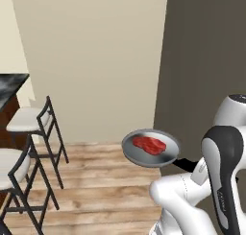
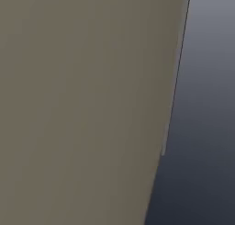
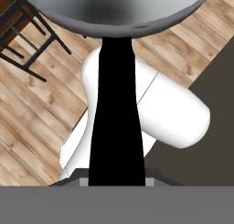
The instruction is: Pick up the pan with the steak in it and place it on the dining table. Then place the steak on the plate.
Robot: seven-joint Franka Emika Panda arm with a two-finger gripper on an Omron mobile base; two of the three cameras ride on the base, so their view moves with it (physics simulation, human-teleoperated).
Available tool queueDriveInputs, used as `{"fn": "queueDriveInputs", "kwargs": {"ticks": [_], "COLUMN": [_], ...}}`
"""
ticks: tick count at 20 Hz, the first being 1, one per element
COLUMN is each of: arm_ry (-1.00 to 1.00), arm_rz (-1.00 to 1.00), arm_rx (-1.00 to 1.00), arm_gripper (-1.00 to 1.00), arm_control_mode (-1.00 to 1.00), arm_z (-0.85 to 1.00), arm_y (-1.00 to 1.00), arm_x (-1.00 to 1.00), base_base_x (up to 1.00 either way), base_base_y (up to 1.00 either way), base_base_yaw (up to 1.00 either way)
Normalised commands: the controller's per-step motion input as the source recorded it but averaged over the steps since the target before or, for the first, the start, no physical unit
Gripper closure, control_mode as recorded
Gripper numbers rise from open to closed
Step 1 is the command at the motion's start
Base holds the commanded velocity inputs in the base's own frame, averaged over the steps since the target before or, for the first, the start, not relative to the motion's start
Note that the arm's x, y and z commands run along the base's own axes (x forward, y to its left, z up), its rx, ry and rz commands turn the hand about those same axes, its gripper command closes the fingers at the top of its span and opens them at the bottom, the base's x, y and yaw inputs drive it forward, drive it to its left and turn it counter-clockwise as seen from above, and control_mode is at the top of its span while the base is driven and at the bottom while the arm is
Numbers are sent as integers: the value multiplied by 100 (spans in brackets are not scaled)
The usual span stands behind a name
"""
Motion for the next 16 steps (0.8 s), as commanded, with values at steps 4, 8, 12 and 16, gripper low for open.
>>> {"fn": "queueDriveInputs", "kwargs": {"ticks": [4,8,12,16], "arm_ry": [0,0,0,0], "arm_rz": [0,0,0,0], "arm_rx": [0,0,0,0], "arm_gripper": [100,100,100,100], "arm_control_mode": [100,100,100,100], "arm_z": [0,0,0,0], "arm_y": [0,0,0,0], "arm_x": [0,0,0,0], "base_base_x": [0,0,0,0], "base_base_y": [0,0,0,0], "base_base_yaw": [47,47,47,46]}}
